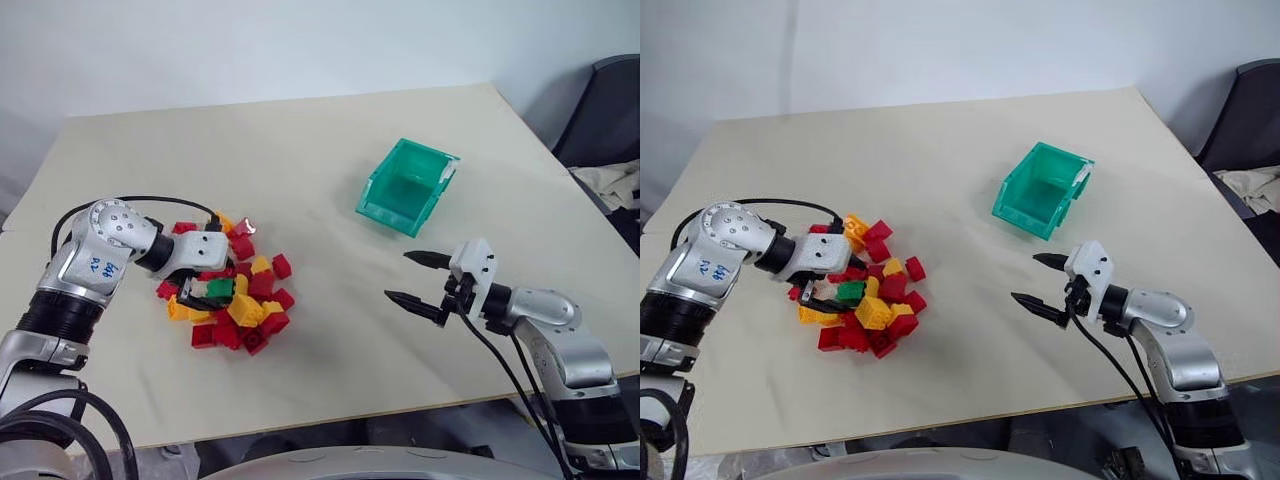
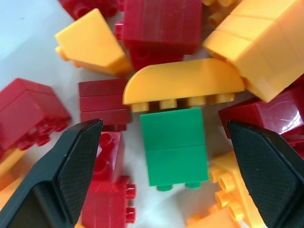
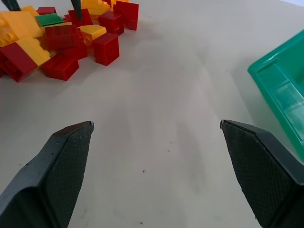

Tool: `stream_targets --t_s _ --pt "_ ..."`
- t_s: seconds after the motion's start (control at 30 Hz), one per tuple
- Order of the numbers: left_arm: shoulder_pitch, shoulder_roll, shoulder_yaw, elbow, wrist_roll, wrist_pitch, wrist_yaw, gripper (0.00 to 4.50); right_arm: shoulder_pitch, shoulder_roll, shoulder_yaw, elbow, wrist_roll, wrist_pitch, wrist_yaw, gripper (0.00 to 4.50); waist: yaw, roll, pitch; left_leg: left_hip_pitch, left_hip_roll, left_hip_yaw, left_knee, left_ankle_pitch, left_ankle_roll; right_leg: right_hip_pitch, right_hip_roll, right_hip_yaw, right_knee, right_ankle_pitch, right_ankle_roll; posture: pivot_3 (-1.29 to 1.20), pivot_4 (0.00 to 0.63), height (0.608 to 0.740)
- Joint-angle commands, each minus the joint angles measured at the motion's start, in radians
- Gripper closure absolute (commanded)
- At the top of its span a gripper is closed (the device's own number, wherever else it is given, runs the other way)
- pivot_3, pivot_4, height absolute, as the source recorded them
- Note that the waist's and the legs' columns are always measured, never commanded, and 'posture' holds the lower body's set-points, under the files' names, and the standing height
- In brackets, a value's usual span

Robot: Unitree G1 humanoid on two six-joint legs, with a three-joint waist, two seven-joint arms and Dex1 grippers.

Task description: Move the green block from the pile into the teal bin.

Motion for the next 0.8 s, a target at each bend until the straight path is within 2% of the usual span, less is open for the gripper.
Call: stream_targets --t_s 0.03,0.17,0.47,0.57,0.6,0.8 --pt "0.060 0.014 -0.068 0.021 0.085 0.018 -0.001 0.04 -0.007 0.007 0.002 -0.019 0.000 -0.020 -0.002 0.00 0.000 0.000 0.000 0.002 0.000 0.001 -0.001 0.000 0.000 0.000 0.000 0.000 0.000 0.000 0.000 0.00 0.150 0.740" --pt "0.031 0.007 -0.074 0.064 0.114 0.016 0.055 0.04 -0.020 0.011 0.001 -0.011 -0.003 -0.017 -0.006 0.00 0.003 0.000 0.000 0.004 0.001 0.003 -0.001 0.000 0.000 0.000 0.000 0.002 0.001 -0.001 -0.002 0.00 0.150 0.740" --pt "-0.005 0.007 -0.017 0.129 0.083 0.090 0.136 0.04 -0.008 0.012 -0.002 -0.017 -0.007 -0.017 -0.014 0.00 0.021 -0.003 0.002 0.004 0.002 0.001 -0.001 0.002 0.000 0.000 -0.001 0.007 0.002 0.003 -0.008 0.00 0.150 0.740" --pt "0.004 -0.004 0.027 0.082 0.021 0.216 0.118 0.58 -0.013 0.015 0.000 -0.011 -0.009 -0.018 -0.017 0.00 0.025 -0.005 0.003 0.004 0.004 0.001 -0.001 0.003 -0.001 -0.005 0.001 0.006 0.003 0.004 -0.008 0.00 0.150 0.740" --pt "0.006 -0.005 0.031 0.073 0.017 0.230 0.119 0.84 -0.014 0.016 0.000 -0.009 -0.009 -0.020 -0.017 0.00 0.028 -0.006 0.003 0.002 0.003 0.001 -0.001 0.006 -0.007 -0.008 0.001 0.006 0.003 0.004 -0.009 0.00 0.150 0.740" --pt "0.001 -0.014 0.053 0.049 -0.001 0.265 0.135 2.71 -0.022 0.024 0.000 0.000 -0.017 -0.024 -0.016 0.00 0.027 -0.006 0.003 -0.012 0.003 0.002 0.004 0.006 -0.005 -0.018 0.009 0.001 0.004 0.004 -0.008 0.00 0.150 0.740"
